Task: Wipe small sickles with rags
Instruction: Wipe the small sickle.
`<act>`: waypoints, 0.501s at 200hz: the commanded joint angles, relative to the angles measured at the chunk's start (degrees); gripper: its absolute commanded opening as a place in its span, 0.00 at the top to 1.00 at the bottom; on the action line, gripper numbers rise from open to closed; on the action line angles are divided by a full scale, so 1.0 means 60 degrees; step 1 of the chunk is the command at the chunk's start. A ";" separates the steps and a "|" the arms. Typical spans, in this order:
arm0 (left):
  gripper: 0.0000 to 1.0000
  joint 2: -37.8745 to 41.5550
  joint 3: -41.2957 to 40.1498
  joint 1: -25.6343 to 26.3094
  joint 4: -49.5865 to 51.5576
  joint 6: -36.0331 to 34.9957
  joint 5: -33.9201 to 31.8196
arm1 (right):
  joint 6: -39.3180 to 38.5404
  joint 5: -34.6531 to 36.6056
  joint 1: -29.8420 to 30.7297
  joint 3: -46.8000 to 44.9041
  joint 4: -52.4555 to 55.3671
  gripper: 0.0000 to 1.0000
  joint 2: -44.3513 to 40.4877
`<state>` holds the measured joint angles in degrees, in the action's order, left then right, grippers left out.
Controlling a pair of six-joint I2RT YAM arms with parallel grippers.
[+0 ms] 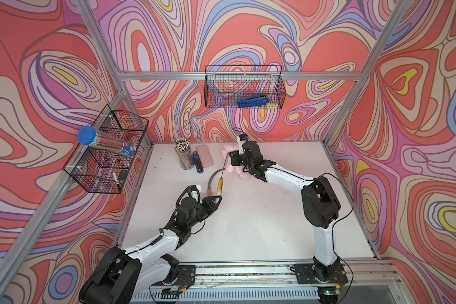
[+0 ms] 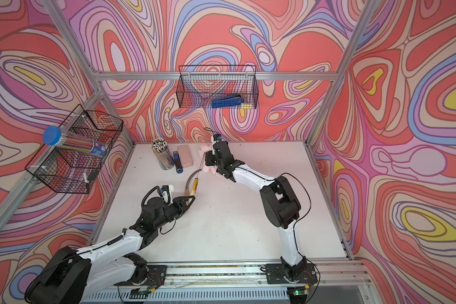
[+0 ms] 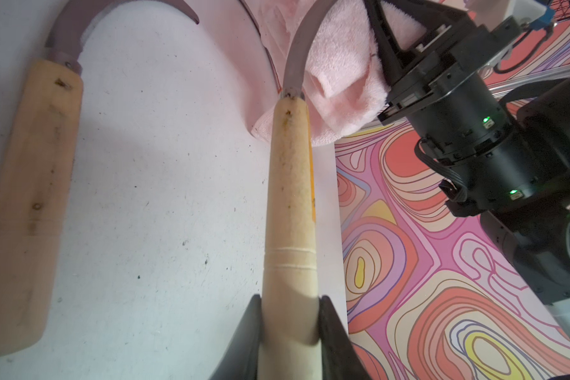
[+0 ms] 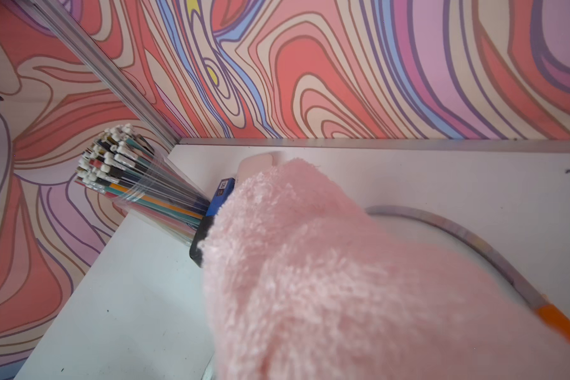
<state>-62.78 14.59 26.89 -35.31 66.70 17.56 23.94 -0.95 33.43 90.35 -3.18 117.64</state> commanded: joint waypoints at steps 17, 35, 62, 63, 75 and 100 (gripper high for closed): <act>1.00 0.0117 0.0081 -0.0051 -0.0394 -0.0027 0.0009 | 0.1131 -0.0619 -0.1035 -0.0357 -0.0560 1.00 -0.0328; 1.00 0.0186 0.0053 -0.0058 -0.0344 -0.0040 -0.0014 | 0.1096 -0.0474 -0.1225 -0.0534 -0.0600 1.00 -0.0547; 1.00 0.0243 0.0059 -0.0069 -0.0312 -0.0053 -0.0059 | 0.1088 -0.0584 -0.1280 -0.0557 -0.0536 1.00 -0.0560; 1.00 0.0249 0.0059 -0.0064 -0.0311 -0.0055 -0.0057 | 0.1090 -0.0594 -0.1280 -0.0556 -0.0538 1.00 -0.0547; 1.00 0.0243 0.0047 -0.0073 -0.0311 -0.0044 -0.0056 | 0.1128 -0.0757 -0.1285 -0.0516 -0.0568 1.00 -0.0438; 1.00 0.0243 0.0030 -0.0073 -0.0340 -0.0040 -0.0042 | 0.1275 -0.1304 -0.1271 -0.0321 -0.0665 1.00 -0.0012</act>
<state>-62.65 14.63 26.52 -35.81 66.67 16.47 30.17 -8.21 27.33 86.65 -4.03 116.68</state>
